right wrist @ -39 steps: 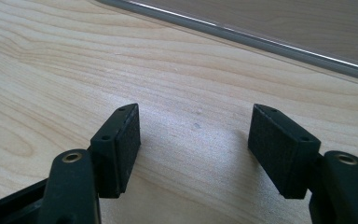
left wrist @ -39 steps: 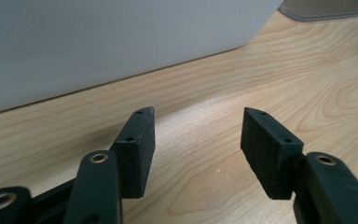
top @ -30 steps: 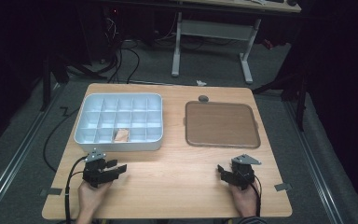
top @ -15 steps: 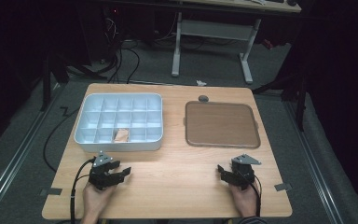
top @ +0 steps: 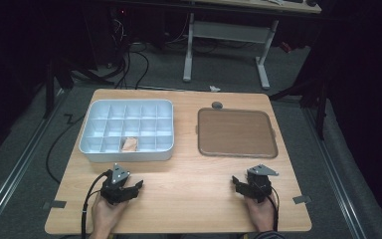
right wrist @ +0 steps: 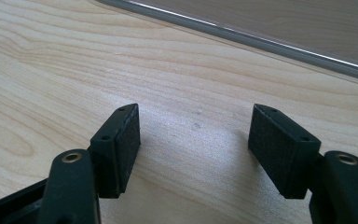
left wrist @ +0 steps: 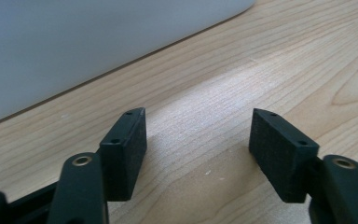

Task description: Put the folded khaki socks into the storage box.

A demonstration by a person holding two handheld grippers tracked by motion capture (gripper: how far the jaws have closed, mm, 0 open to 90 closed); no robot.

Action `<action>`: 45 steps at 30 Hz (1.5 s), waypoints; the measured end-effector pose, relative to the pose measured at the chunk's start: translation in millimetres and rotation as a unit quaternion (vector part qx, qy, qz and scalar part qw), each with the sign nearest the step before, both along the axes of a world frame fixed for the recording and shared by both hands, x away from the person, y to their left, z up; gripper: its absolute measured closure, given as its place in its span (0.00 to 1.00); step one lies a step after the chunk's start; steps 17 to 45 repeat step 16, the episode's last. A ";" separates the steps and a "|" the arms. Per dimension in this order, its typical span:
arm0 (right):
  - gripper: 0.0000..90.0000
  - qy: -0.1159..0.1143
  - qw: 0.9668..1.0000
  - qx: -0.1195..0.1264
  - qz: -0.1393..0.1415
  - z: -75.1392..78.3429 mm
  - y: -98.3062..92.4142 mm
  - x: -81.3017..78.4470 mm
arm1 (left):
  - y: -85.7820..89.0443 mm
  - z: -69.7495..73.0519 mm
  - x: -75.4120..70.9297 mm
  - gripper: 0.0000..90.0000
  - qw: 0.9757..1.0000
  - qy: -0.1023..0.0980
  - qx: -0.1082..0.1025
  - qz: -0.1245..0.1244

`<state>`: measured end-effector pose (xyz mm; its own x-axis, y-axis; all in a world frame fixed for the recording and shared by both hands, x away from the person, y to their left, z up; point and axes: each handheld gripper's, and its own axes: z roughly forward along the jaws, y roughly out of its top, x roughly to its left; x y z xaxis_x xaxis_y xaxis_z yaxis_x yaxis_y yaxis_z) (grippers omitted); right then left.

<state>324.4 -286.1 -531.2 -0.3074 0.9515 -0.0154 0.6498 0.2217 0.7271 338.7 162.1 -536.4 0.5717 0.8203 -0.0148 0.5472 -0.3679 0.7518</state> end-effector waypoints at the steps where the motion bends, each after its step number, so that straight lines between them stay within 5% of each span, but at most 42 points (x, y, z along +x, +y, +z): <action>1: 0.38 0.000 1.000 0.000 -0.001 0.0 0.2 -0.1 | 0.1 0.0 0.1 0.40 1.000 0.001 -0.001 -0.001; 45: 0.37 0.001 1.000 0.000 0.002 -0.1 0.4 -0.1 | 0.1 -0.1 0.5 0.37 1.000 0.003 -0.001 -0.004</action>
